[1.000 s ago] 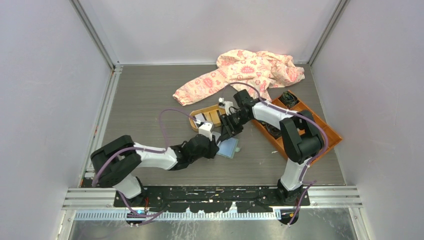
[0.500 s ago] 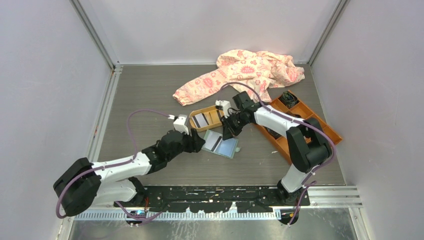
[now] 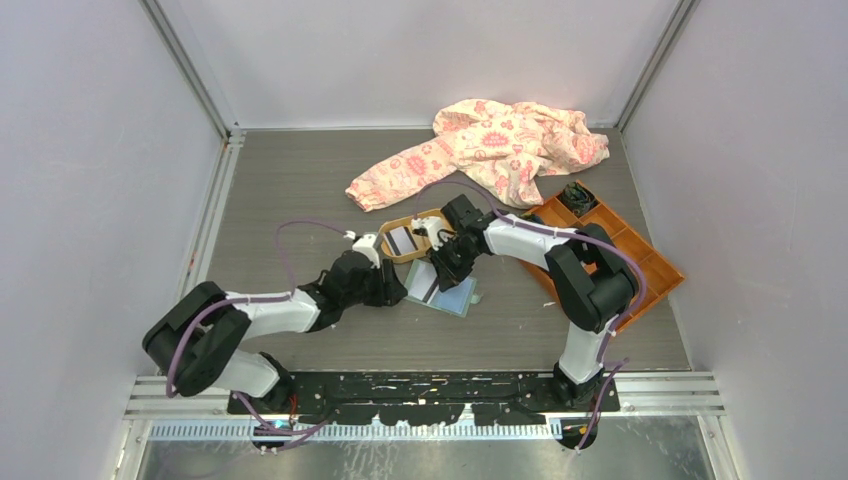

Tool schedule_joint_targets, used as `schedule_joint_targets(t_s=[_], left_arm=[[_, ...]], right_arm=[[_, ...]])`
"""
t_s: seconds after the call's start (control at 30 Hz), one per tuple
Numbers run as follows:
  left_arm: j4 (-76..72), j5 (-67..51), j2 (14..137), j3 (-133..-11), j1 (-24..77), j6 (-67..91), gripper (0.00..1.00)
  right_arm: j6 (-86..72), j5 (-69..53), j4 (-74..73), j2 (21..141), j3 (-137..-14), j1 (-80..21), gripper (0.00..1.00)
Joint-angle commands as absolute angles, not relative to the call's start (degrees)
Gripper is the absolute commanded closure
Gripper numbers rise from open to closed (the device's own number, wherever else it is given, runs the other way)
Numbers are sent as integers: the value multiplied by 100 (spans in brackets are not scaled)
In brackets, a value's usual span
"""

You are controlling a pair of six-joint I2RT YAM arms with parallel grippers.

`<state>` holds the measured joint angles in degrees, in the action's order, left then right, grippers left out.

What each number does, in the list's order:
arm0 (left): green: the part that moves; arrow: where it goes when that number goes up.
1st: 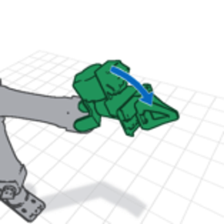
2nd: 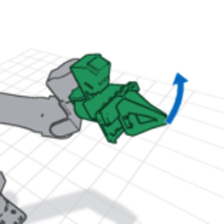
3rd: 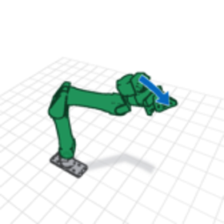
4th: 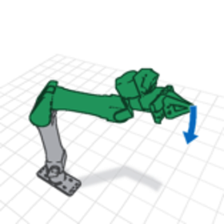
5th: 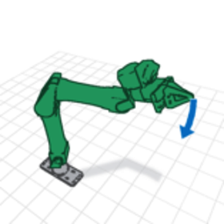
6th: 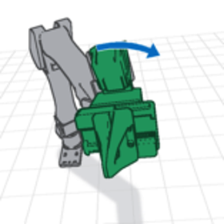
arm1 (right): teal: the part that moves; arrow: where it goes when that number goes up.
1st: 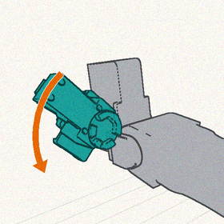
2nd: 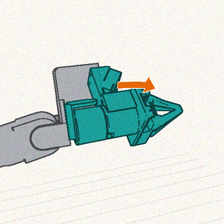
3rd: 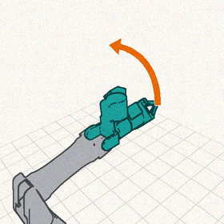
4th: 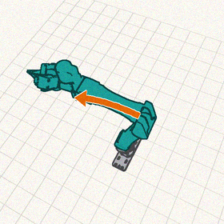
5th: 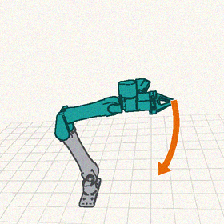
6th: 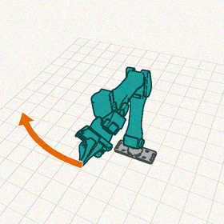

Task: Put the credit cards into the card holder
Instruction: Insert the credit card into the card holder.

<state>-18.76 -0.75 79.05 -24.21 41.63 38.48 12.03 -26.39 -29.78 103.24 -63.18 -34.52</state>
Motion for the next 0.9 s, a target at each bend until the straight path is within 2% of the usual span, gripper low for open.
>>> schedule_joint_targets(t_s=[0.0,0.4,0.87], left_arm=[[-2264,-335,8391,-2640,4055,3733,51],[-3145,-1134,9289,-2558,4039,3989,68],[-3869,-1101,9236,-1897,4320,4647,71]], right_arm=[[1135,-2318,-2726,10318,-6538,-3484,91],[925,-2054,-2357,10494,-6574,-3516,90],[660,-2850,-2289,10259,-6638,-3321,86]])
